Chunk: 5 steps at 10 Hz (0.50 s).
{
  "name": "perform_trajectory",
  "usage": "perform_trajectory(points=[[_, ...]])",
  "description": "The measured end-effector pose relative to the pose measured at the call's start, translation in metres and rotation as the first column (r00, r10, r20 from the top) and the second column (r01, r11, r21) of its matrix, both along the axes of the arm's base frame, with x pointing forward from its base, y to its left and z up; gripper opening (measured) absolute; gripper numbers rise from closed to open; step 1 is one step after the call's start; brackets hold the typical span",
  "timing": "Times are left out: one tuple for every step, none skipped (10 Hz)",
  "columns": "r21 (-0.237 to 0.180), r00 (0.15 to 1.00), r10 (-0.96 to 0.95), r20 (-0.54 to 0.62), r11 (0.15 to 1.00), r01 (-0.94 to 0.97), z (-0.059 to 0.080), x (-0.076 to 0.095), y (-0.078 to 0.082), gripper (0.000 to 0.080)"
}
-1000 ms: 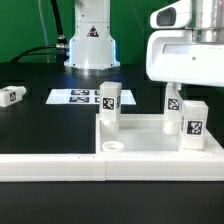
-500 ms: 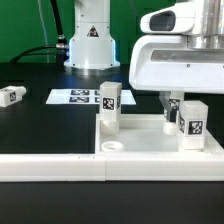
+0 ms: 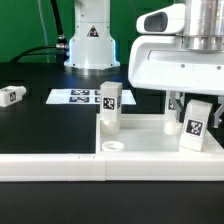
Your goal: Assemble square table
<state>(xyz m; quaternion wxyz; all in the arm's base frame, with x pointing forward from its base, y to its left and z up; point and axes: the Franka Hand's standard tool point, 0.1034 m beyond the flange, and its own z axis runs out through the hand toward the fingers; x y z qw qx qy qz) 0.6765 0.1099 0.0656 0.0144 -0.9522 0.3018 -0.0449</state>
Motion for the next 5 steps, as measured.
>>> perform_trajectory(points=[[0.009, 0.996, -0.093, -0.001, 0.996, 0.093, -0.0001, 0.0, 0.0, 0.0288], [0.019, 0.98, -0.2, -0.002, 0.98, 0.2, -0.0001, 0.0001, -0.0005, 0.0288], [0.035, 0.934, -0.356, -0.006, 0.934, 0.356, 0.0, 0.0001, -0.0014, 0.0288], [0.064, 0.846, -0.532, -0.025, 0.844, 0.532, -0.0016, -0.0011, -0.0028, 0.0288], [0.085, 0.767, -0.64, -0.043, 0.763, 0.641, -0.0017, -0.001, -0.0034, 0.0288]])
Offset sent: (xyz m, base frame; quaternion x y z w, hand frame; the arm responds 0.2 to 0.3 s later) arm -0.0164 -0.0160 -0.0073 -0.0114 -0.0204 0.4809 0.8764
